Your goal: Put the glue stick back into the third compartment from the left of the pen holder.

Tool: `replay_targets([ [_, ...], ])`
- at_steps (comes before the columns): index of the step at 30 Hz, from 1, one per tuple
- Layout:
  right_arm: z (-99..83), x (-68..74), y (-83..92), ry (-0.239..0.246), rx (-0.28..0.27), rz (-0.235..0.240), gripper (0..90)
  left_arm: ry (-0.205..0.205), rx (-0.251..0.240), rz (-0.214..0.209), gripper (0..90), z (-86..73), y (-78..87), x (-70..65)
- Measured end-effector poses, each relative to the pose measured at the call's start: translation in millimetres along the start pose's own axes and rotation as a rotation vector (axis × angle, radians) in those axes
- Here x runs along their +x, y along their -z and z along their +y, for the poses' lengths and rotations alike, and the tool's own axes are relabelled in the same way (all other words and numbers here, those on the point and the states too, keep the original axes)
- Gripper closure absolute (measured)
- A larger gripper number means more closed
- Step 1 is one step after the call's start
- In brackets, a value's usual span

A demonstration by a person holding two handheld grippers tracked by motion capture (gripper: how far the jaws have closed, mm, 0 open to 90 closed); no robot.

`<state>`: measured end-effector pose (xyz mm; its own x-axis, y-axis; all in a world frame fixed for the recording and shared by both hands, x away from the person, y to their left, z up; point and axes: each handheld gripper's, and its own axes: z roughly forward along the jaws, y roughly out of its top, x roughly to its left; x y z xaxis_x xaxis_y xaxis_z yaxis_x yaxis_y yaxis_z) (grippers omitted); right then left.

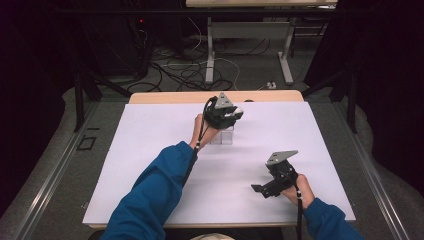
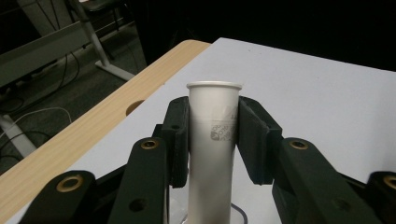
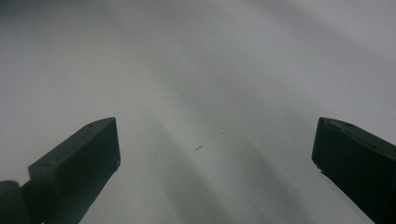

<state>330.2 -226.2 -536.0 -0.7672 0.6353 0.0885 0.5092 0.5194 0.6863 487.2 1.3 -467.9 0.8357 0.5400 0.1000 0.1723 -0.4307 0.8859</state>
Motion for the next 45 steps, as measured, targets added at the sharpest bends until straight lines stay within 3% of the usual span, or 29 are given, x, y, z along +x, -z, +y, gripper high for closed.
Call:
replay_targets([
  [7,0.0,-0.2,-0.4,-0.001,-0.004,-0.002,0.5,-0.002,0.005,-0.003,66.2,-1.5,-6.3,-1.7],
  [8,0.0,-0.2,-0.4,-0.001,-0.004,-0.002,0.5,-0.019,0.0,0.008,66.2,-1.4,-7.8,-1.5],
  [13,0.0,-0.4,0.3,0.005,0.0,0.002,0.5,-0.028,0.009,0.005,66.2,-2.5,-12.2,-3.2],
  [20,0.1,-1.1,0.7,0.008,0.004,-0.007,0.5,-0.013,0.043,0.007,65.0,-6.5,-14.6,-1.1],
  [21,0.0,-1.4,0.8,0.012,0.005,-0.005,0.5,-0.016,0.051,0.004,63.9,-6.4,-13.6,0.1],
  [22,0.1,-1.0,0.8,0.008,0.003,-0.006,0.5,-0.014,0.057,0.005,54.3,-6.2,-12.6,0.5],
  [24,0.0,-1.4,1.2,0.013,0.005,0.0,0.5,-0.005,0.061,0.001,46.1,-5.1,-8.4,0.7],
  [25,0.0,-1.4,1.2,0.013,0.005,0.0,0.5,0.004,0.062,0.003,46.1,-4.3,-5.9,0.2],
  [28,0.0,-0.4,0.5,0.005,-0.007,0.001,0.5,-0.001,0.068,0.004,30.3,-1.4,6.5,-1.8],
  [34,0.3,0.7,0.7,-0.008,0.0,-0.001,0.5,-0.014,0.106,-0.011,21.4,-6.1,29.3,-11.4],
  [35,0.2,0.4,0.8,-0.005,0.002,-0.002,0.5,-0.032,0.135,-0.012,20.3,-7.5,33.4,-11.8],
  [43,0.8,0.5,1.6,0.001,0.01,-0.006,0.4,-0.031,0.194,-0.007,14.7,-27.9,66.8,-16.0],
  [45,0.8,0.3,2.0,0.005,0.008,-0.006,0.2,-0.015,0.207,0.002,12.4,-34.5,73.3,-17.2],
])
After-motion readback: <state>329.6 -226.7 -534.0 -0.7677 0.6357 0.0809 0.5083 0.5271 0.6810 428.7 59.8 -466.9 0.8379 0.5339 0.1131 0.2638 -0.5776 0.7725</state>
